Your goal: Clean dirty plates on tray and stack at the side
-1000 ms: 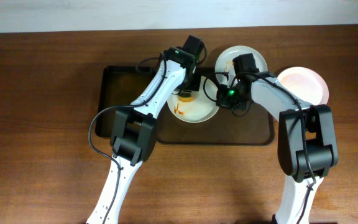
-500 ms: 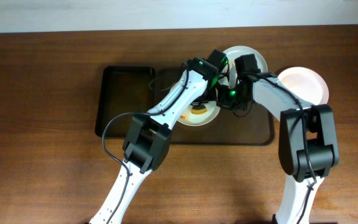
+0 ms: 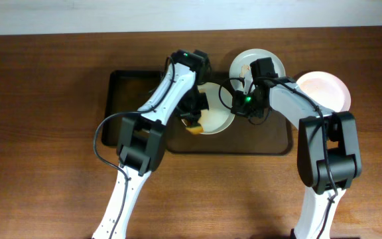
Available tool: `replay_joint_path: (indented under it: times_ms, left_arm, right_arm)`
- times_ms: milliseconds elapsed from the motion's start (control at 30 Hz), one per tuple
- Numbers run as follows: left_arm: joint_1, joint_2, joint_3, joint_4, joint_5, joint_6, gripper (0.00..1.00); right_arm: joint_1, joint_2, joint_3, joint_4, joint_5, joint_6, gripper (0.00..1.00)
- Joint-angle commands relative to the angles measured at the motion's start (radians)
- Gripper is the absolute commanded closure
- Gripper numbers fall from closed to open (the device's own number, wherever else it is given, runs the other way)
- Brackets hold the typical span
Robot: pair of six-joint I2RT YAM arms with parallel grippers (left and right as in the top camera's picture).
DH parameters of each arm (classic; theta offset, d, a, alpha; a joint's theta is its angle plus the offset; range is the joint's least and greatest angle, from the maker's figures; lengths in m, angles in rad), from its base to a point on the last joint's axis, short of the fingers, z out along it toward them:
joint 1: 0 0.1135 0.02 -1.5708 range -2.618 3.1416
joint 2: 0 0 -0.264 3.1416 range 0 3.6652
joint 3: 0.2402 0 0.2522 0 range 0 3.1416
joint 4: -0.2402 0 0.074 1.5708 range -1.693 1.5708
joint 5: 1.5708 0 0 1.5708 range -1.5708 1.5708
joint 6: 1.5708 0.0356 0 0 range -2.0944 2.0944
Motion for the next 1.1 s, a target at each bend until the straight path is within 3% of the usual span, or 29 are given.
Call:
replay_joint_path:
  times_ms: [0,100,233,300,400,467,567,667,767,833,867,900,1067]
  left_arm:
    - [-0.023,0.080,-0.042,-0.002,0.071,0.149,1.00]
    - [-0.023,0.080,-0.042,0.169,0.079,0.237,1.00]
    - [0.004,0.080,-0.042,0.336,0.002,0.216,1.00]
    - [0.020,0.080,-0.042,0.373,-0.106,0.098,1.00]
    - [0.032,0.080,-0.030,0.383,-0.201,0.031,1.00]
    - [0.050,0.079,0.085,0.314,-0.200,0.032,1.00]
    - [0.090,0.077,0.456,0.083,-0.177,0.156,1.00]
    - [0.139,0.037,0.723,-0.069,-0.065,0.212,1.00]
    - [0.193,-0.017,0.724,-0.078,-0.046,0.212,1.00]
    - [0.218,-0.018,0.724,-0.113,-0.047,0.211,1.00]
    - [0.226,-0.018,0.724,-0.122,-0.046,0.211,1.00]
    - [0.230,-0.018,0.724,-0.122,-0.046,0.211,1.00]
    - [0.234,-0.018,0.724,-0.114,-0.046,0.211,1.00]
  right_arm:
    - [0.005,0.037,-0.023,-0.008,0.027,-0.011,0.96]
    - [0.005,0.037,-0.023,-0.009,0.027,-0.011,0.96]
    - [0.005,0.037,-0.023,-0.008,0.028,-0.011,0.96]
    - [0.005,0.037,-0.023,-0.008,0.028,-0.011,0.96]
    - [0.005,0.037,-0.023,-0.005,0.028,-0.011,0.96]
    - [0.005,0.037,-0.023,-0.005,0.028,-0.020,0.96]
    - [0.005,0.037,-0.023,-0.007,0.020,-0.022,0.96]
    - [0.030,0.037,-0.023,0.008,0.018,-0.022,0.96]
    - [0.077,0.037,-0.023,0.031,0.088,-0.022,0.91]
    - [0.100,0.037,-0.023,0.037,0.130,-0.022,0.73]
    - [0.103,0.037,-0.023,0.039,0.129,-0.022,0.80]
    - [0.104,0.037,-0.023,0.041,0.125,-0.021,0.96]
    - [0.103,-0.029,0.036,-0.070,0.126,-0.049,0.96]
